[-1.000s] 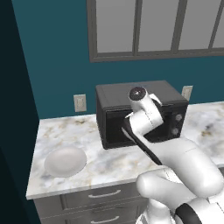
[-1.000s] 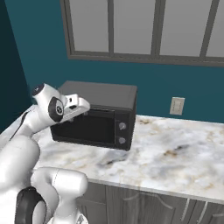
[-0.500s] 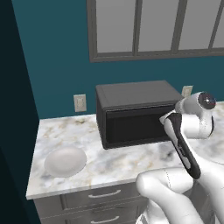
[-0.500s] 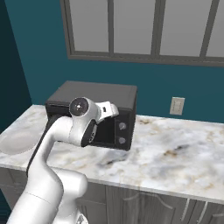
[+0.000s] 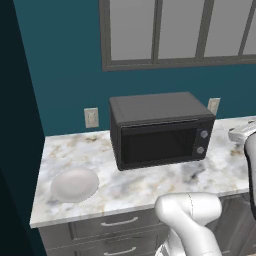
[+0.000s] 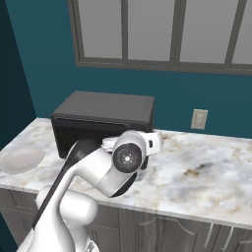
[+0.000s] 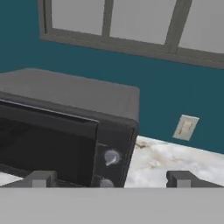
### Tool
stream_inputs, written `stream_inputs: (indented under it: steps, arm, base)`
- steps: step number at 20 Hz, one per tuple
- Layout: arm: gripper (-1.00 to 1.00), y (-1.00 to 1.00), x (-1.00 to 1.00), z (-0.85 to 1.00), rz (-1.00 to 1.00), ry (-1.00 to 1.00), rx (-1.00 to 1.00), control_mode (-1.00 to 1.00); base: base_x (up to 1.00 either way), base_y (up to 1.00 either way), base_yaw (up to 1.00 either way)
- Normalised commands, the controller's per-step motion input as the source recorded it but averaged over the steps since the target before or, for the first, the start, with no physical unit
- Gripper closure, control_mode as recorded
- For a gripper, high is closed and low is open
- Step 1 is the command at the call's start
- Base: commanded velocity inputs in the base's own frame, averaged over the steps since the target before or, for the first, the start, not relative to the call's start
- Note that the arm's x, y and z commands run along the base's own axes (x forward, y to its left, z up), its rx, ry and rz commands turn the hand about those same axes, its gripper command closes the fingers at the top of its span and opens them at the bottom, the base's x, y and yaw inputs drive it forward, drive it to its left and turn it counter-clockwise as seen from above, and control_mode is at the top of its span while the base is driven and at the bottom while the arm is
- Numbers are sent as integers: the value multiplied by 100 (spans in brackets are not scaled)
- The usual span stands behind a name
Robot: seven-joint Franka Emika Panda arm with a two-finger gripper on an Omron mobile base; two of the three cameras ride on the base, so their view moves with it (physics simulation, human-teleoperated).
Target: Pull the toaster oven rack outwards. Pick up the baguette from the plate and place it on the toaster oven rack. Close the toaster oven door fully and set the temperature to the lowest setting.
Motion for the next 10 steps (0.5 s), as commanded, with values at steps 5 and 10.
stream_inputs:
  steps: [5,10]
  arm:
    - [-100,-26,-85,0,-15,-27,17,-100]
    - [-100,-16,-73,0,-6,-12,16,-100]
  base:
    - [0,0,0]
    - [0,0,0]
